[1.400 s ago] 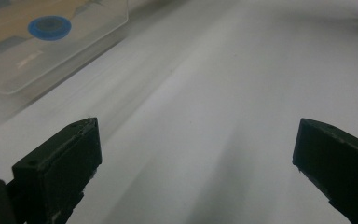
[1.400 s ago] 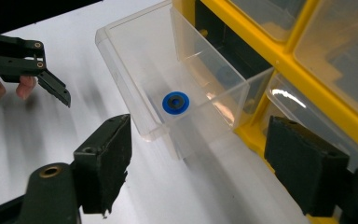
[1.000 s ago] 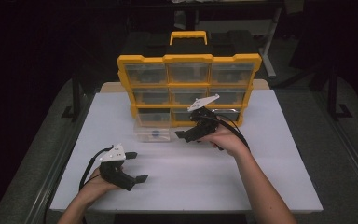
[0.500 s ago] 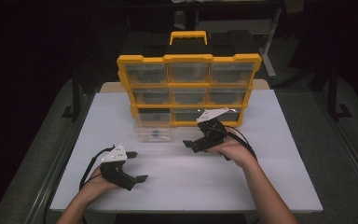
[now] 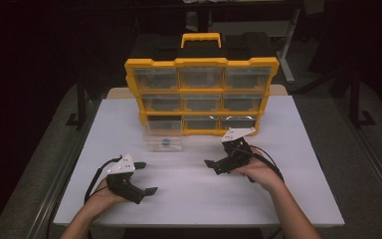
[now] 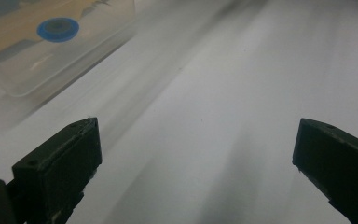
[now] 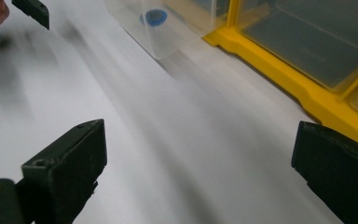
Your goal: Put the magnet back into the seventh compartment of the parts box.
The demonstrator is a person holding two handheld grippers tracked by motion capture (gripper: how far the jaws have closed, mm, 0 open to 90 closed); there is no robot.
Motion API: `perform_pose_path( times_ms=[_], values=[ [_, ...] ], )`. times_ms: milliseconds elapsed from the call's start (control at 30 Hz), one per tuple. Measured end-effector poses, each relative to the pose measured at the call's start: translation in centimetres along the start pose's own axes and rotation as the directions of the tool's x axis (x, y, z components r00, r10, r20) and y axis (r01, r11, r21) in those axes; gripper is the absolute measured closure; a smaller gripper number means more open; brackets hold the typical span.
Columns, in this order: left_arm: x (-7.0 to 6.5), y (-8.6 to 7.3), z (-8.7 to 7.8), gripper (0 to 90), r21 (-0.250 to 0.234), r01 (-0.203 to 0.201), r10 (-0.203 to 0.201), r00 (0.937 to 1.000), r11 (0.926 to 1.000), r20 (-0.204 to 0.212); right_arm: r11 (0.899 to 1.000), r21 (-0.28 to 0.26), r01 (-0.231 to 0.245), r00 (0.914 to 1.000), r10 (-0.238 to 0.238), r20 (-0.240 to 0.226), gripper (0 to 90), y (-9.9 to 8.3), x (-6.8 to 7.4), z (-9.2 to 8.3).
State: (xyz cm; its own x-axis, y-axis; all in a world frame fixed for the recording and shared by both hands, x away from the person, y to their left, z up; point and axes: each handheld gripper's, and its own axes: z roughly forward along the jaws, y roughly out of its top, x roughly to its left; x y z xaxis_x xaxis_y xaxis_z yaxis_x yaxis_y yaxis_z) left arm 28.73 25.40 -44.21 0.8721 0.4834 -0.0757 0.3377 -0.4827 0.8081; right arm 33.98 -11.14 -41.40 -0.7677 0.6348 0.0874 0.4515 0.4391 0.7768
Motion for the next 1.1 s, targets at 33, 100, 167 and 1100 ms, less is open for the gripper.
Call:
perform_pose_path(
  times_ms=[33,100,167,1100],
  values=[
    [0.0,0.0,0.0,0.7,0.001,-0.002,0.002,1.0,1.0,0.0,1.0,-0.002,-0.007,1.0,0.007,0.001,2.5,-0.2,0.0,-0.1],
    [0.0,0.0,0.0,0.7,0.001,-0.002,0.002,1.0,1.0,0.0,1.0,-0.006,-0.013,0.9999,0.013,0.003,2.5,-0.7,0.0,-0.4],
    [0.0,0.0,0.0,0.7,0.001,-0.001,0.001,1.0,1.0,-0.001,1.0,-0.01,-0.019,0.9998,0.019,0.004,2.5,-1.2,0.0,-0.7],
    [0.0,-0.1,-0.2,0.7,0.009,0.006,-0.006,1.0,0.9999,0.0,0.996,-0.043,-0.074,0.9962,0.076,0.043,2.5,-6.2,-0.1,-4.3]
  ],
)
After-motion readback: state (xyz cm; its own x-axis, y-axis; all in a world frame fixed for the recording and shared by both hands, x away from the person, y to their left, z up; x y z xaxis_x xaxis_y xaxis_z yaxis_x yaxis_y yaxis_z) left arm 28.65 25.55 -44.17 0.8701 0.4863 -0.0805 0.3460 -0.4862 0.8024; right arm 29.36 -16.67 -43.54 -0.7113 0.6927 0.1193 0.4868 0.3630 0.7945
